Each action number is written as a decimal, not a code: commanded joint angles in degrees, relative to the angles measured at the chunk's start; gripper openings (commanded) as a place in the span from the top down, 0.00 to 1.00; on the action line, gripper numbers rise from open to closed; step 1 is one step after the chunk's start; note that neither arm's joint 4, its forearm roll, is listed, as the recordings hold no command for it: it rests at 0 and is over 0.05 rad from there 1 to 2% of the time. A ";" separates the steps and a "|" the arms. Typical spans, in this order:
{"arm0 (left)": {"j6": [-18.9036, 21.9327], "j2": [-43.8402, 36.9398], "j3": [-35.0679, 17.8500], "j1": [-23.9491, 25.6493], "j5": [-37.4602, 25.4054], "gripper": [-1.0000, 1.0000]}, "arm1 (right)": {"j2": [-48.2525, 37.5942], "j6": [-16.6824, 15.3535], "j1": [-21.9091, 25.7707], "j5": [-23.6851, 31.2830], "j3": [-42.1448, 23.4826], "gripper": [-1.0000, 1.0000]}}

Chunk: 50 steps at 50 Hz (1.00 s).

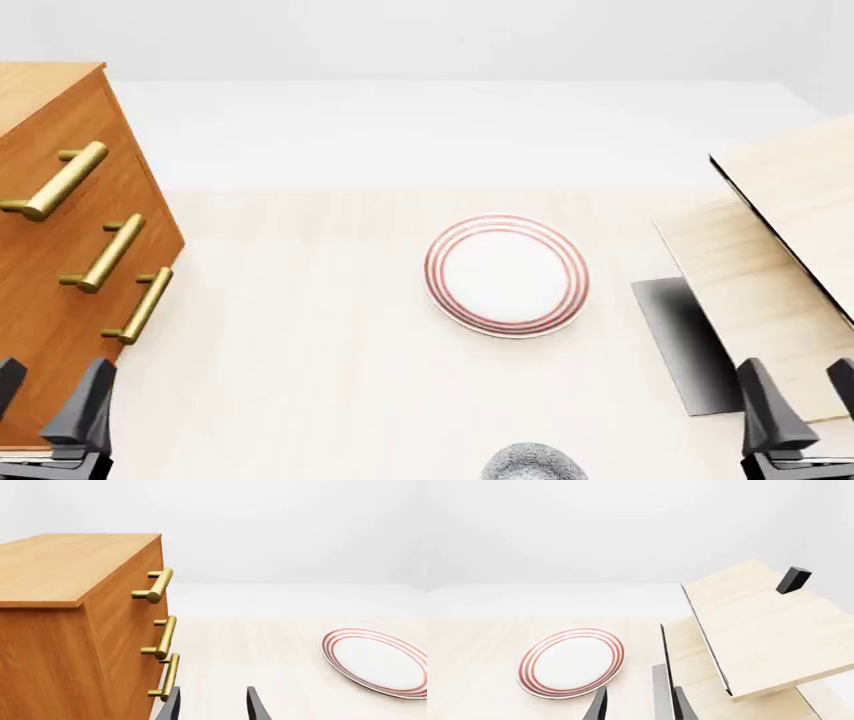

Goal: Open the top drawer of the cabinet and put the bowl in it.

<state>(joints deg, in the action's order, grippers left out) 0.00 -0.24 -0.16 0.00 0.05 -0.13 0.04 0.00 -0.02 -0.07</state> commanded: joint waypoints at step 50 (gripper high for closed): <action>20.69 -8.57 -15.59 2.96 -7.90 0.00 | -0.25 0.10 0.04 -0.01 -0.13 0.00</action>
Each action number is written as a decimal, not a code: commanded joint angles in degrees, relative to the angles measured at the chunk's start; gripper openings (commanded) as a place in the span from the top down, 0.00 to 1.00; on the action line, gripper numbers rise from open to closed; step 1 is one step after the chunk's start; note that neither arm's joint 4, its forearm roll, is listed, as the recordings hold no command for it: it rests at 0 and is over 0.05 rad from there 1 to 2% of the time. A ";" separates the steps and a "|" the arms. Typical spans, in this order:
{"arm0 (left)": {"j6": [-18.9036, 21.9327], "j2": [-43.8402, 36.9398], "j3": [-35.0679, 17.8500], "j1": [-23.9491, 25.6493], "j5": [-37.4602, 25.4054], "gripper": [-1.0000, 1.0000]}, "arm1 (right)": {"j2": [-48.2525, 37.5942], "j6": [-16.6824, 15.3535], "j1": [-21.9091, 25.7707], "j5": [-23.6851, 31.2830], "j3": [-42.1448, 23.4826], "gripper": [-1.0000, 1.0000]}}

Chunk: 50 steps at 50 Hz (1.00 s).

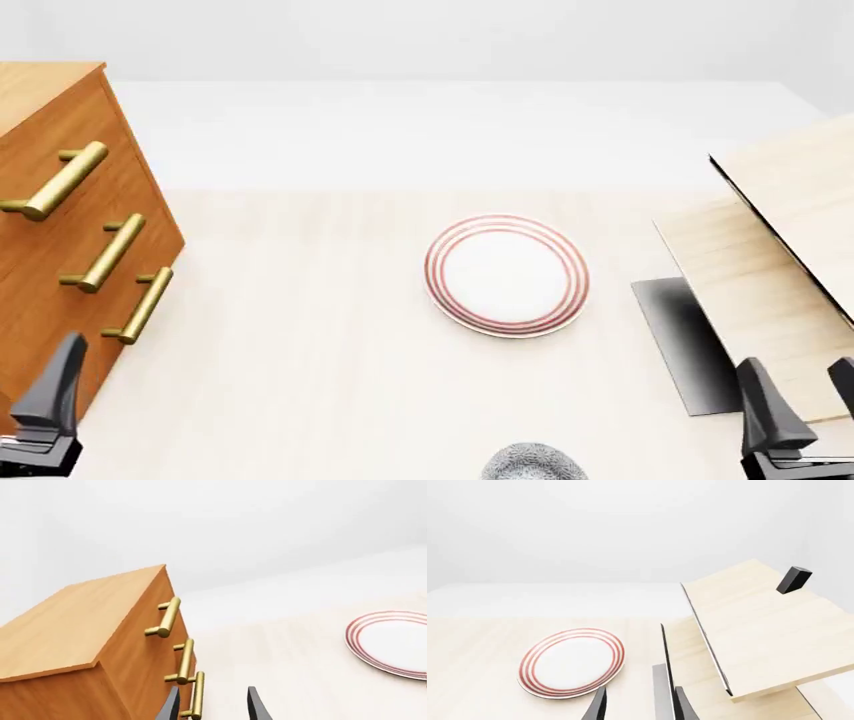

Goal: Open the top drawer of the cabinet and put the bowl in it.

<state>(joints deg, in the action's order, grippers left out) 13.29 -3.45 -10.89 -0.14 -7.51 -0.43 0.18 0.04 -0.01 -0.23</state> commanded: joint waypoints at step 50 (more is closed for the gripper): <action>52.43 -31.88 -4.24 5.62 24.85 0.00 | 0.04 -0.05 -0.01 -0.01 0.03 0.00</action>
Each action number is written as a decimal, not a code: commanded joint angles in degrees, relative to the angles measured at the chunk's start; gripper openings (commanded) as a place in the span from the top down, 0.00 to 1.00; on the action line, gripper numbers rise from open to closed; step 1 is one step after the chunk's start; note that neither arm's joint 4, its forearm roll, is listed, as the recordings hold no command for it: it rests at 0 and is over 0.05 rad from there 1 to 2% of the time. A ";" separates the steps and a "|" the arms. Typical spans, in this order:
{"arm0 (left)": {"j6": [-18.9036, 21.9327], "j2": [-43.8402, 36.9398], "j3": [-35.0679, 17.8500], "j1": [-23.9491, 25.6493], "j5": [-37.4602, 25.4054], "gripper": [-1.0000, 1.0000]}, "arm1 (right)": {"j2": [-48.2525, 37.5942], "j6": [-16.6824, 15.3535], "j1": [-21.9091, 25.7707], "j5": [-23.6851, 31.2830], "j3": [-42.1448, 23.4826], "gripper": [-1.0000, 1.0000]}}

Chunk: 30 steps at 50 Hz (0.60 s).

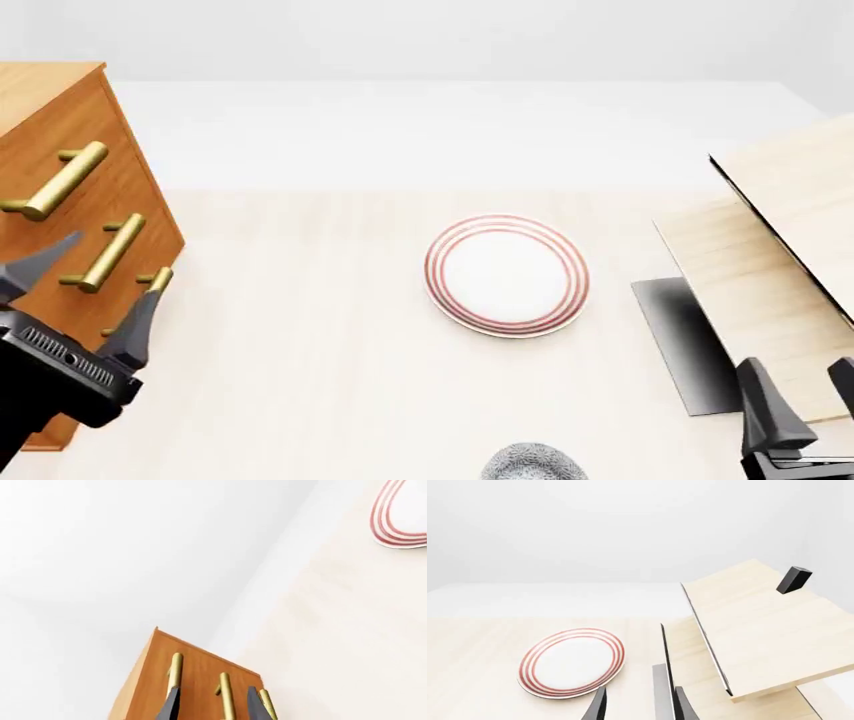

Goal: Open the top drawer of the cabinet and put the bowl in it.

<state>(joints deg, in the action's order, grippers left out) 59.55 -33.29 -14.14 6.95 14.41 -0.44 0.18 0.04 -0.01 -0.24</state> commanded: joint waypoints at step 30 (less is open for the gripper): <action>18.13 -13.87 -2.88 -4.89 13.82 0.00 | 0.08 -0.04 -0.02 -0.02 0.04 0.00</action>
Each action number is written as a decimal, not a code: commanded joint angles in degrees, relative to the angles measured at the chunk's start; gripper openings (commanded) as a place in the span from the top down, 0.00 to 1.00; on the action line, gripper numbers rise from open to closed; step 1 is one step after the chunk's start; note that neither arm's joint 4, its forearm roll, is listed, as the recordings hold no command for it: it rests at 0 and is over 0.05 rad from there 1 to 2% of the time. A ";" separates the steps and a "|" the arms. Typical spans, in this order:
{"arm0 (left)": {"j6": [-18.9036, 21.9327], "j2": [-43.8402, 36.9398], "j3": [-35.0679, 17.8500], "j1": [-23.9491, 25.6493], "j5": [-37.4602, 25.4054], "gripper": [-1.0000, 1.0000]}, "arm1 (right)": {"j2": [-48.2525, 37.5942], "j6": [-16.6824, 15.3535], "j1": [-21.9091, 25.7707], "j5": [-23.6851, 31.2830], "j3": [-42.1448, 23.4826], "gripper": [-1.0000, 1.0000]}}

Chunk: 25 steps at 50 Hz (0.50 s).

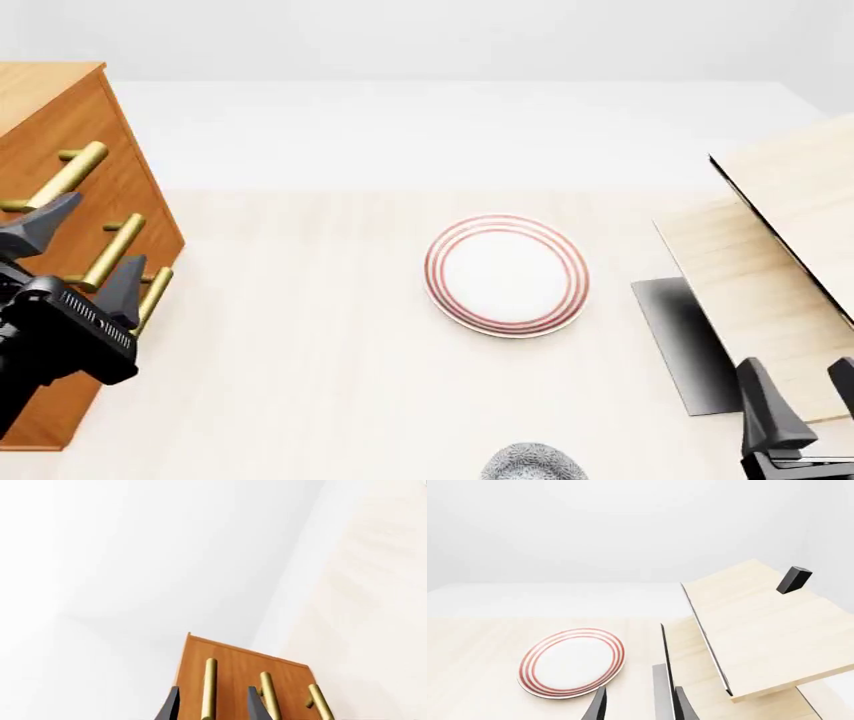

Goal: Open the top drawer of the cabinet and put the bowl in it.

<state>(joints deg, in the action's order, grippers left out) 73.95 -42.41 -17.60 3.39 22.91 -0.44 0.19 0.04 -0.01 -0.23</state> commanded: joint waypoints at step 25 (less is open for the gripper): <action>7.06 -7.85 -1.13 -5.59 8.55 0.00 | 0.04 -0.06 -0.02 -0.01 0.04 0.00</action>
<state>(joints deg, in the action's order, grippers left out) 80.29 -49.73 -17.88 -0.44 30.86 -0.43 0.18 0.04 -0.01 -0.24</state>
